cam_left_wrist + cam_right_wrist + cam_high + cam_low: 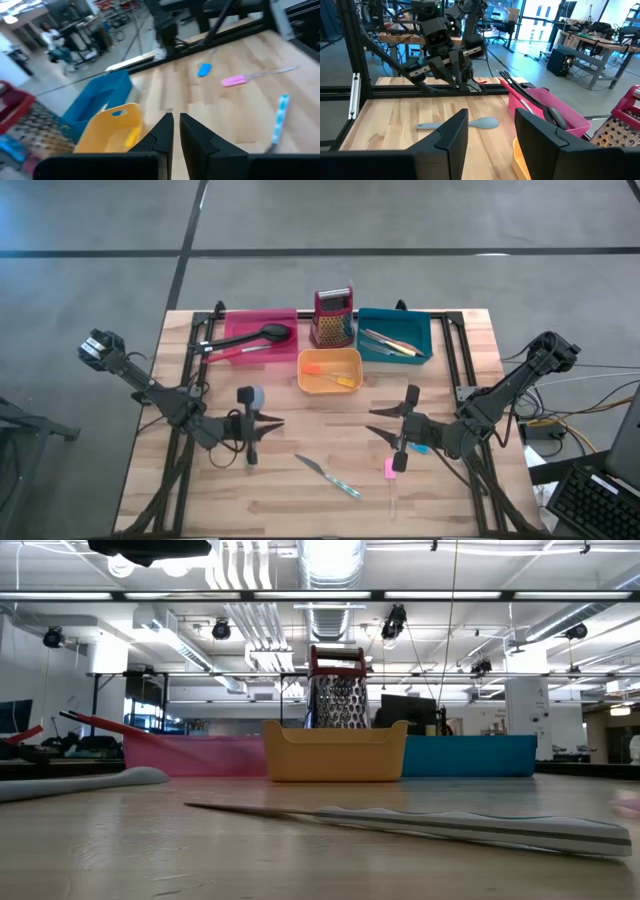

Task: Pick & Place Kitchen Items
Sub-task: Put the light blue serving spoon into the red bin

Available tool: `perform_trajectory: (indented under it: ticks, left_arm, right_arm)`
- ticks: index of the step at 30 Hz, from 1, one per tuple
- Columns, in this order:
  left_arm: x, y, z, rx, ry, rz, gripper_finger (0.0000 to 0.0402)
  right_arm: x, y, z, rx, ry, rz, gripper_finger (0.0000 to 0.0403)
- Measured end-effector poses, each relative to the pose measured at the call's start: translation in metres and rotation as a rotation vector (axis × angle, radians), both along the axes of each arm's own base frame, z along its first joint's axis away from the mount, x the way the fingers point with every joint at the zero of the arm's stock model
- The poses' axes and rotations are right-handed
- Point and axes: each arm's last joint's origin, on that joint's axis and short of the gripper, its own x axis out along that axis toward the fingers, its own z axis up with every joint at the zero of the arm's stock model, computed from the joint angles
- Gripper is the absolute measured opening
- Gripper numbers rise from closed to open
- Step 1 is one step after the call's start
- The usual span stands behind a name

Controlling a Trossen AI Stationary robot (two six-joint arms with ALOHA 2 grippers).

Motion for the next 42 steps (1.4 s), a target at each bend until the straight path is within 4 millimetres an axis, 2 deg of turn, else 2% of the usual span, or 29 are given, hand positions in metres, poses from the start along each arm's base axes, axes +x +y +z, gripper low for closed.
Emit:
perform_trajectory:
  ticks: [13, 26, 31, 34, 38, 42]
  left_arm:
    - [0.0, 0.0, 0.0, 0.003, -0.002, 0.01, 0.0046]
    - [0.0, 0.0, 0.004, -0.127, -0.049, 0.03, 0.0044]
    - [0.0, 0.0, 0.004, -0.286, -0.081, 0.055, 0.005]
    - [0.0, 0.0, 0.004, -0.314, -0.084, 0.06, 0.0051]
    - [-0.002, 0.001, -0.004, -0.287, -0.01, 0.062, 0.0051]
    - [-0.007, 0.007, -0.017, -0.44, 0.116, 0.166, 0.0051]
  right_arm:
    - [0.0, 0.0, 0.0, 0.003, -0.001, -0.001, 0.0111]
    - [0.0, 0.0, 0.0, 0.003, -0.001, 0.0, 0.0063]
    - [0.0, 0.0, 0.0, -0.001, 0.0, 0.0, 0.0048]
    - [0.0, 0.0, 0.0, 0.002, -0.001, 0.0, 0.0041]
    - [0.0, 0.0, 0.0, -0.001, 0.0, 0.0, 0.0039]
    - [0.0, 0.0, 0.0, 0.002, 0.0, 0.0, 0.0048]
